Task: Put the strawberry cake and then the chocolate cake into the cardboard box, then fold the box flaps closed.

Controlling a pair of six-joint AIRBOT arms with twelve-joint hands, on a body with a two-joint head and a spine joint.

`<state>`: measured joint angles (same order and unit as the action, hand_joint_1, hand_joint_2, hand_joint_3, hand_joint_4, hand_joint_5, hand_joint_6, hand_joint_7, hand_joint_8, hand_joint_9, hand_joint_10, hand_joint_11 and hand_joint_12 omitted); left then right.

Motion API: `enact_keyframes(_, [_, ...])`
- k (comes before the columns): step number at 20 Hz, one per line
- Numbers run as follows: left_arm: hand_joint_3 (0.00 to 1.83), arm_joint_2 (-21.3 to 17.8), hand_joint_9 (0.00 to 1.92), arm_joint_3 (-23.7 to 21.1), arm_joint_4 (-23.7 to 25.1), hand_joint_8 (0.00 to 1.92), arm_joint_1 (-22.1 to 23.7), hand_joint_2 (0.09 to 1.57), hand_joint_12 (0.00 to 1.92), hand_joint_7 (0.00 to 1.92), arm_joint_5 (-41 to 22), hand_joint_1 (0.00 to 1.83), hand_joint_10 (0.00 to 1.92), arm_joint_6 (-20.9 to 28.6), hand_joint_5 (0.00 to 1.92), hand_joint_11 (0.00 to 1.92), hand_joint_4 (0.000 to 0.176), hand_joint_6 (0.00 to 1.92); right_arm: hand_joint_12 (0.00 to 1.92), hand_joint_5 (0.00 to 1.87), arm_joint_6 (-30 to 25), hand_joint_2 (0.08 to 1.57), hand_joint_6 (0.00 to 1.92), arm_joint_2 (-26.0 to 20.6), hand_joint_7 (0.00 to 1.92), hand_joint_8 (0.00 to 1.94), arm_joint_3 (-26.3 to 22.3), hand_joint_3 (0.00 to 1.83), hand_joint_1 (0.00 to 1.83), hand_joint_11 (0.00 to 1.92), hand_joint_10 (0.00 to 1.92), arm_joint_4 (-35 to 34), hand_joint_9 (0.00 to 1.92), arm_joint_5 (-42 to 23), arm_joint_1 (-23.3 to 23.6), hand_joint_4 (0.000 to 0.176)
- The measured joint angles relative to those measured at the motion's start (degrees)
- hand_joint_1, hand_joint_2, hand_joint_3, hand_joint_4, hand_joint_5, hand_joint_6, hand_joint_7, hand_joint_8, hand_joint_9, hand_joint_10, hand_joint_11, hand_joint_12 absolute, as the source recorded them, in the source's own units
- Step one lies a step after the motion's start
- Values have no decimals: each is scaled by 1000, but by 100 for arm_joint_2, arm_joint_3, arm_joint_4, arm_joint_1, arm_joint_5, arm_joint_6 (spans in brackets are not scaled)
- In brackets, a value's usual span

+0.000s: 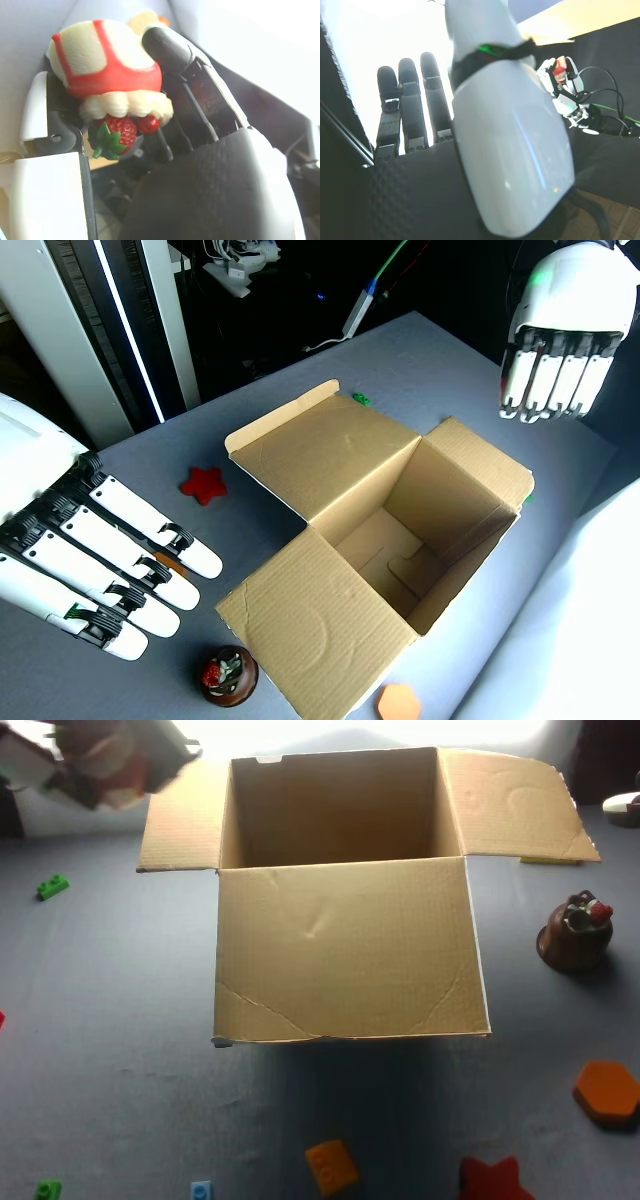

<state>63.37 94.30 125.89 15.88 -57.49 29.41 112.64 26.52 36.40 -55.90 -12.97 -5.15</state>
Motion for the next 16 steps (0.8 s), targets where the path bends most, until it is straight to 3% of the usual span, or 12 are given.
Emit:
enact_keyframes(5, [1,627,959,79,-50,1031,-227,1131,1370,923,-74,1371,1201,9,826,781,0,1153,857,299,0,1052,7,0,328,2,0,10,1201,0,0,0,312,-2,0,0])
enact_keyframes(7, [0,901,989,264,-101,981,-302,1118,1392,975,-44,1369,1197,4,864,779,0,1043,824,298,0,1050,5,0,349,7,0,7,1164,0,4,0,316,-2,0,0])
enact_keyframes(10, [2,1200,955,579,-98,1002,-391,1134,1365,924,-28,1370,1216,-4,816,784,0,1178,808,280,2,1074,0,0,312,0,0,13,1168,0,0,0,301,-2,0,0])
enact_keyframes(16, [0,1674,972,1016,-90,973,-505,1122,1450,976,-15,1365,1237,-63,850,774,0,1071,856,285,2,1054,16,4,338,3,0,0,1184,0,7,0,317,-2,0,0])
